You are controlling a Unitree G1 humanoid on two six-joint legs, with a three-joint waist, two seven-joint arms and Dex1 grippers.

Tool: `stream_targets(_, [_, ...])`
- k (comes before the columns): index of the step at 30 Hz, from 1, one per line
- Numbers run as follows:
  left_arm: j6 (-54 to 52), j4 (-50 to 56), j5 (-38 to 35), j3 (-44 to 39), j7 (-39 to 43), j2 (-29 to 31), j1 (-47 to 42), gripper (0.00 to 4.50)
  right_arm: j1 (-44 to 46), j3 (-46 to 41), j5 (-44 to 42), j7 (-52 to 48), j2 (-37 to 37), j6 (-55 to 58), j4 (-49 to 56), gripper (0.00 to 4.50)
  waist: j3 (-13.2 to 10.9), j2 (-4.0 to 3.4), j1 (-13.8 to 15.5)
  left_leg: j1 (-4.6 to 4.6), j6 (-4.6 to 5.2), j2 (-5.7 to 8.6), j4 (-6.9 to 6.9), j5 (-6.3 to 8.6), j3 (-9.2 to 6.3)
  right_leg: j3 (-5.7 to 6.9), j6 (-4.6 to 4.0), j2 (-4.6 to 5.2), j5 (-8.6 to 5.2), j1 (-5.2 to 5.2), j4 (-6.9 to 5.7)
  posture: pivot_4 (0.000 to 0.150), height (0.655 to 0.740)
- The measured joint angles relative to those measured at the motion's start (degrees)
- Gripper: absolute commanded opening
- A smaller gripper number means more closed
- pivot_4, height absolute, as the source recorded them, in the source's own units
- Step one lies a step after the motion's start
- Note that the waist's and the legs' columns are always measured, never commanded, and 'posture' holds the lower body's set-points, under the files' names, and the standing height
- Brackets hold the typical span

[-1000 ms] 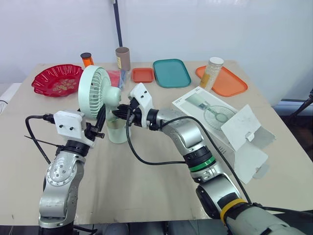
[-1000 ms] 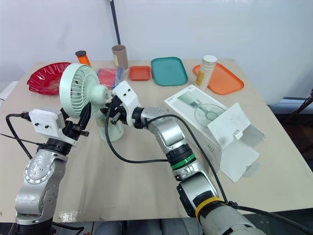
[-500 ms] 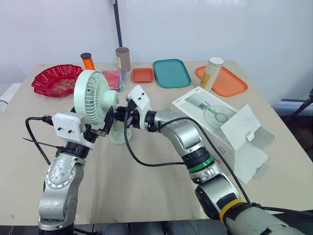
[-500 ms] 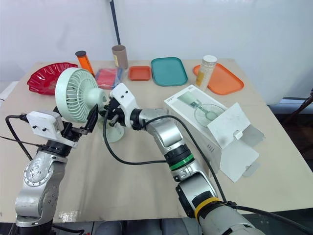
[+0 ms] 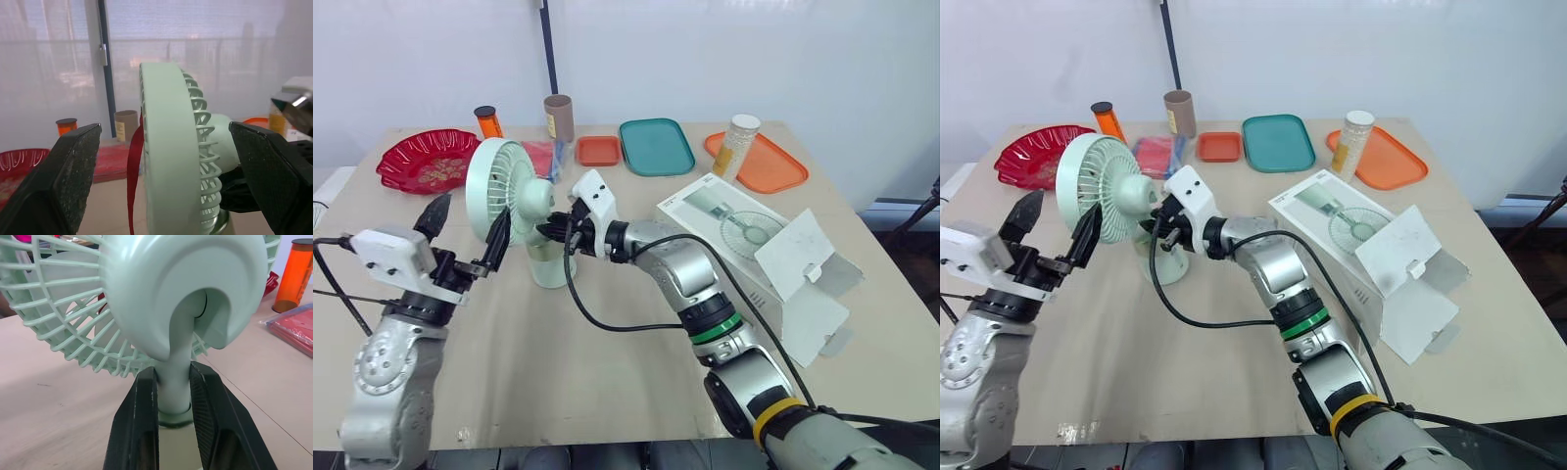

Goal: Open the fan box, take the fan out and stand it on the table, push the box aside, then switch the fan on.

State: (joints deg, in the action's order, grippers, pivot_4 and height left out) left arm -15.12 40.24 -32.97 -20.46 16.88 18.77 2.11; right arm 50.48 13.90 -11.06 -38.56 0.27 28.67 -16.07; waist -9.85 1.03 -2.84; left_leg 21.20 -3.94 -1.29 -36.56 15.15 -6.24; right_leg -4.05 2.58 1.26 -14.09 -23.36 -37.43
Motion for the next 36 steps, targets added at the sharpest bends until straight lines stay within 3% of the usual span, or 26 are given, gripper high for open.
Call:
stream_targets(5, [-4.2,1.5,-12.5,-5.1,2.2,5.0,3.7,4.49,0.1,-0.8,-0.5,-0.6,-0.6,0.0,-0.4,0.34,0.0,-0.01,0.0,0.0,0.0,-0.01,0.0,0.0,0.0,0.01,0.0,0.0,-0.01,-0.01,0.0,0.15,0.74])
stream_targets(12, [-5.6,-2.0,-21.1,-13.3,2.1,10.0,3.1,4.5,0.1,-0.8,-1.1,-1.7,-1.2,0.1,-0.4,0.34,0.0,-0.02,0.0,0.01,0.0,0.0,0.01,0.0,0.0,0.01,-0.01,-0.01,-0.01,0.0,0.03,0.15,0.74])
stream_targets(29, [-6.0,-12.9,-19.9,-14.0,10.2,14.3,3.0,4.5,-0.3,-6.1,-10.6,-7.2,-5.4,5.1,9.8,0.34,-0.1,-0.05,0.0,0.05,0.0,-0.02,0.07,0.0,0.0,0.02,-0.03,-0.02,-0.03,-0.07,0.06,0.15,0.74])
stream_targets(36, [-6.4,-15.0,-16.9,-10.8,16.8,16.5,4.8,4.5,-9.3,-5.3,-15.8,-11.7,-9.7,7.8,21.4,0.34,-0.1,-0.04,0.0,0.06,0.0,-0.02,0.08,0.0,0.0,0.02,-0.02,-0.02,-0.05,-0.06,0.07,0.15,0.74])
